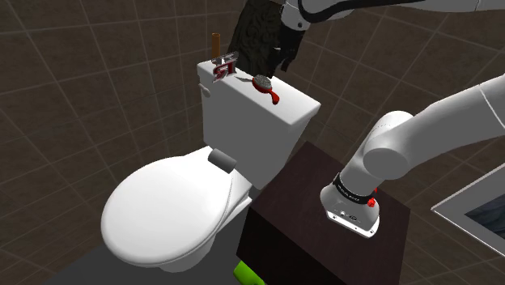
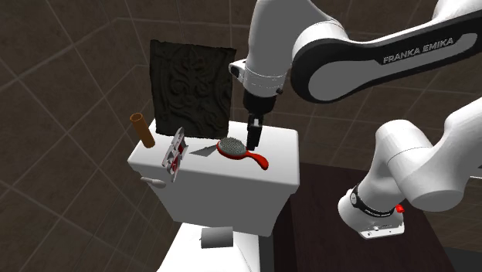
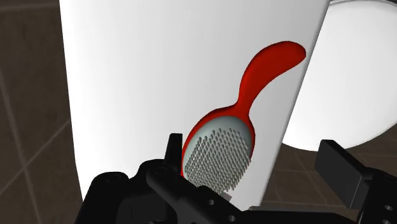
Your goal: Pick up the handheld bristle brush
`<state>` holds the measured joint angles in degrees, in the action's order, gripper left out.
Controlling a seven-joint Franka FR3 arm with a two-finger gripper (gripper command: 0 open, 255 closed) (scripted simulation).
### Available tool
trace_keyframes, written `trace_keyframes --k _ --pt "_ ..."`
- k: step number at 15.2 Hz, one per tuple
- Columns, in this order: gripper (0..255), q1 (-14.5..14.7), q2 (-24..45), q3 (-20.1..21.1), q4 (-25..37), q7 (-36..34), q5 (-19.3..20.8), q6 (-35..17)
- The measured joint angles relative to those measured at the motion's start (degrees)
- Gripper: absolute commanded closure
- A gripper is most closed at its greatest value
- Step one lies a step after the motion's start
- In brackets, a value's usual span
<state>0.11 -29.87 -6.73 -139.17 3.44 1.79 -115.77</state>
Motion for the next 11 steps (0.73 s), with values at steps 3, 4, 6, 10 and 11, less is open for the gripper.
trace_keyframes --k 3,4,6,10,11 --pt "0 0.09 4.60 -0.64 0.38 0.47 -0.29 -4.09" --pt "0 0.09 5.20 -0.73 -0.07 0.55 -0.32 -5.13" --pt "0 0.09 5.86 -0.84 -1.22 0.64 -0.34 -6.94" --pt "0 0.13 7.02 -0.98 -3.19 0.75 -0.41 -10.06" --pt "255 0.11 7.12 -1.04 -3.36 0.82 -0.40 -10.34"
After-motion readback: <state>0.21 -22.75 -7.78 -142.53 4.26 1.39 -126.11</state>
